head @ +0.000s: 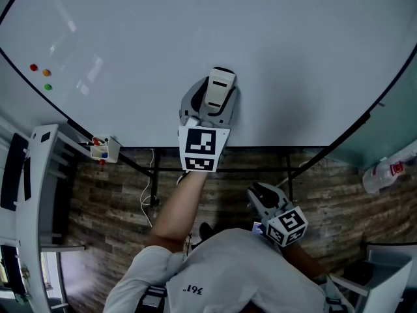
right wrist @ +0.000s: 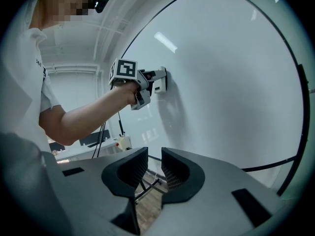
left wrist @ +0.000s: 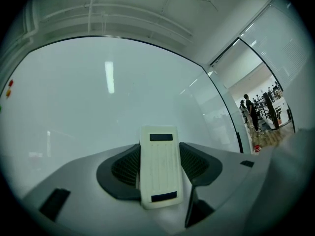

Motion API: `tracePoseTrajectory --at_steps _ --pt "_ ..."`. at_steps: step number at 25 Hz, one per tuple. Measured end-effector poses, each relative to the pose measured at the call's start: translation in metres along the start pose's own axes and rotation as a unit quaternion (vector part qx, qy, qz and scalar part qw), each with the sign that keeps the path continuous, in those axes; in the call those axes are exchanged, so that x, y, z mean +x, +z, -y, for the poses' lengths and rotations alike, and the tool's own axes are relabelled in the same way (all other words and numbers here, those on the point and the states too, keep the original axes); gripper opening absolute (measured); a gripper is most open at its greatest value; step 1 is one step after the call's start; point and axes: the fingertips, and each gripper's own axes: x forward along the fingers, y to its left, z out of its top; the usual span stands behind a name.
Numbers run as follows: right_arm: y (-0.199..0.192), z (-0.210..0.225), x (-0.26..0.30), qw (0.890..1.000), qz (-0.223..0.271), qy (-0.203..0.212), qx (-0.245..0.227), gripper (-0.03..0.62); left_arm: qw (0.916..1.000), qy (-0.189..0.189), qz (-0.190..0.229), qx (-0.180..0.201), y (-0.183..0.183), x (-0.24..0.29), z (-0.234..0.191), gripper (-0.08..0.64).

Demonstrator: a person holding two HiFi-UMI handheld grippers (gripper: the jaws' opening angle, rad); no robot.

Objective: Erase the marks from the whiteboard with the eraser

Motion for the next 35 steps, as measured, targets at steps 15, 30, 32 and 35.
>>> tracePoseTrajectory --at_steps 15,30,32,35 --pt "0.007 0.015 -0.024 1.000 0.018 -0.012 -0.003 0.098 0.9984 0.000 0.039 -0.042 0.042 -0.019 -0.001 0.255" --pt "0.018 0.046 -0.037 0.999 0.027 0.013 -0.013 0.098 0.9886 0.040 0.095 -0.110 0.080 -0.050 -0.026 0.255" --pt "0.020 0.053 -0.040 0.999 0.029 0.016 -0.014 0.098 0.9863 0.040 0.105 -0.121 0.086 -0.055 -0.025 0.255" --pt "0.023 0.062 -0.041 0.999 0.031 0.023 -0.011 0.098 0.9828 0.050 0.115 -0.135 0.095 -0.062 -0.026 0.255"
